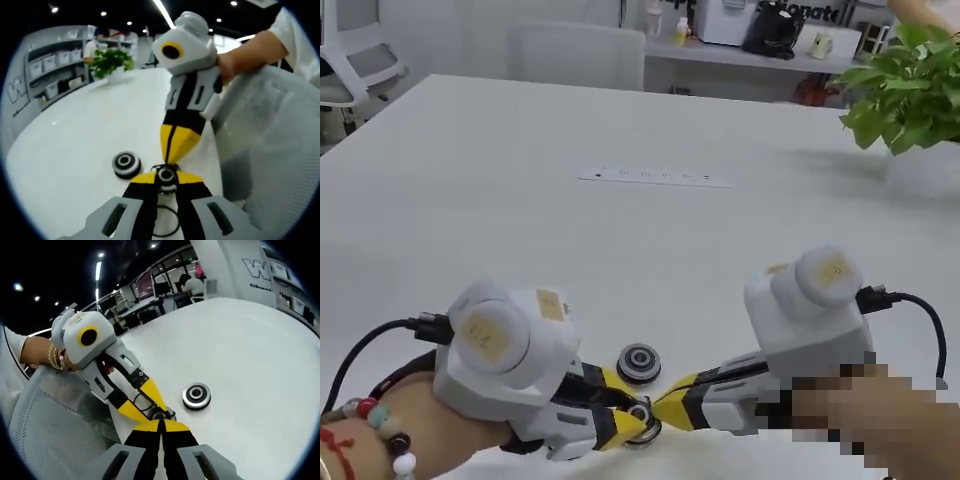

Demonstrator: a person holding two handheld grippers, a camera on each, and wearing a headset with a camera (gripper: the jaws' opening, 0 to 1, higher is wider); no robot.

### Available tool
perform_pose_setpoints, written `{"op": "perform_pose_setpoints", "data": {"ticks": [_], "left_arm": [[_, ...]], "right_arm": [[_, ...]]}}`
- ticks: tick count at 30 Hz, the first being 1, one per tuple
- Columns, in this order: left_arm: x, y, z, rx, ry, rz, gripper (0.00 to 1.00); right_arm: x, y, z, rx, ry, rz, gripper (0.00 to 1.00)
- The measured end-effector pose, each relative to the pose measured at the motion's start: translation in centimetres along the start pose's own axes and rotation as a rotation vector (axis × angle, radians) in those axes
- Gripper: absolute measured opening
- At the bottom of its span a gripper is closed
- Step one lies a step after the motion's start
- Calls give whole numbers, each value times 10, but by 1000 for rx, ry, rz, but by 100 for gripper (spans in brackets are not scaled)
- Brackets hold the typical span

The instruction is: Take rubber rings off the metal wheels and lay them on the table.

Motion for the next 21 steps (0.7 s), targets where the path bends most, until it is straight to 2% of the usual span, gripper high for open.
{"op": "perform_pose_setpoints", "data": {"ticks": [3,5,6,14,17,21], "left_arm": [[0,0,0,-1,3,-2,13],[0,0,1,-1,5,-3,13],[0,1,1,-1,7,-4,13],[-1,1,1,-8,14,-22,13],[-1,1,1,-14,17,-33,13],[-1,1,1,-4,22,-34,14]], "right_arm": [[5,5,2,-25,29,-17,0],[4,9,2,-52,16,-15,0],[5,9,1,-51,23,-10,0],[-2,2,0,-27,-18,20,0],[-4,-2,1,-3,-33,30,0],[-5,-5,1,5,-40,41,0]]}}
Point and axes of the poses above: the centre of the closed fingertips' face, and the gripper's own axes: z roughly forward along the fingers, x roughly to its left, y roughly out of its top, the point moved 4 cm from there along -z, roughly backward along the fingers, and after that the axes turned 7 degrees about y, right-handed, at the moved point
